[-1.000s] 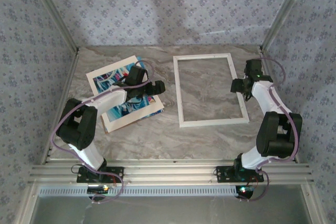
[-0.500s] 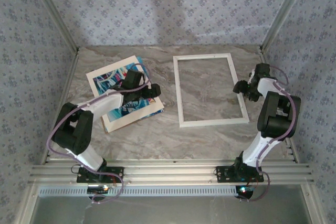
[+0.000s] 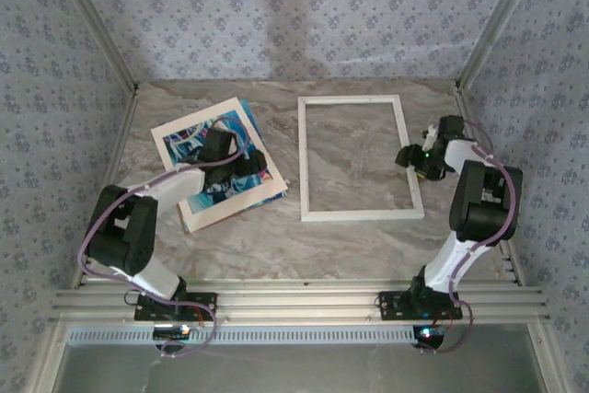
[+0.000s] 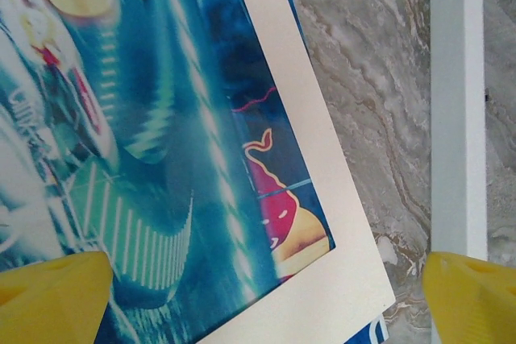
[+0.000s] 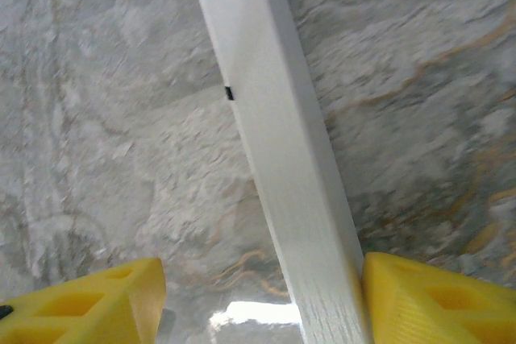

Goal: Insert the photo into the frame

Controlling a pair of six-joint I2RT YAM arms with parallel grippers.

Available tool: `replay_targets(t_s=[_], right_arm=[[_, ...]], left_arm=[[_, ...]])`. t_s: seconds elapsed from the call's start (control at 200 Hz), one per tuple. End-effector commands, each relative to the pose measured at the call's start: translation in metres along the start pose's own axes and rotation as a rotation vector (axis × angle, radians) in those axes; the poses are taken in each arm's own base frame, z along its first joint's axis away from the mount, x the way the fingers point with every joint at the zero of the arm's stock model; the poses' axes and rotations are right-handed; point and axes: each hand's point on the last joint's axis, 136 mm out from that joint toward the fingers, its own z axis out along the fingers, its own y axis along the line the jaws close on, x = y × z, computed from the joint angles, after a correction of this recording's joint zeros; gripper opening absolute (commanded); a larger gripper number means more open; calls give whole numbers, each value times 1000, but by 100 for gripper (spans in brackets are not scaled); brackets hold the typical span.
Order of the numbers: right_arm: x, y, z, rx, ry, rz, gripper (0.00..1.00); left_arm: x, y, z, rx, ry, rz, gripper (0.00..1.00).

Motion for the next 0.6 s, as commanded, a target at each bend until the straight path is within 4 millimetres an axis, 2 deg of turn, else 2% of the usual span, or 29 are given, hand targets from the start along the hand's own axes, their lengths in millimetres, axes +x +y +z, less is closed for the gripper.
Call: replay_targets(t_s=[0.0,0.14,0.24,0.385,0.595], right_arm=[[7,14,-16,-2,0,-12,67],[-2,12,-43,102,-75,-32,67],[-7,28,-63,135,-137,-72,68],[-2,83,-70,58,-158,-143,68],[27,189,-45,-136,-135,-255,67]], left_arm=[[-12,-4,-13,29,-56,-12,99],[-18,9,-17,4,-76,-34,99],[-22,20,-19,-9,-96,-69,99],[-22,35,-17,-20,-114,-127,99],[-14,51,-12,-27,-103,-191,98]])
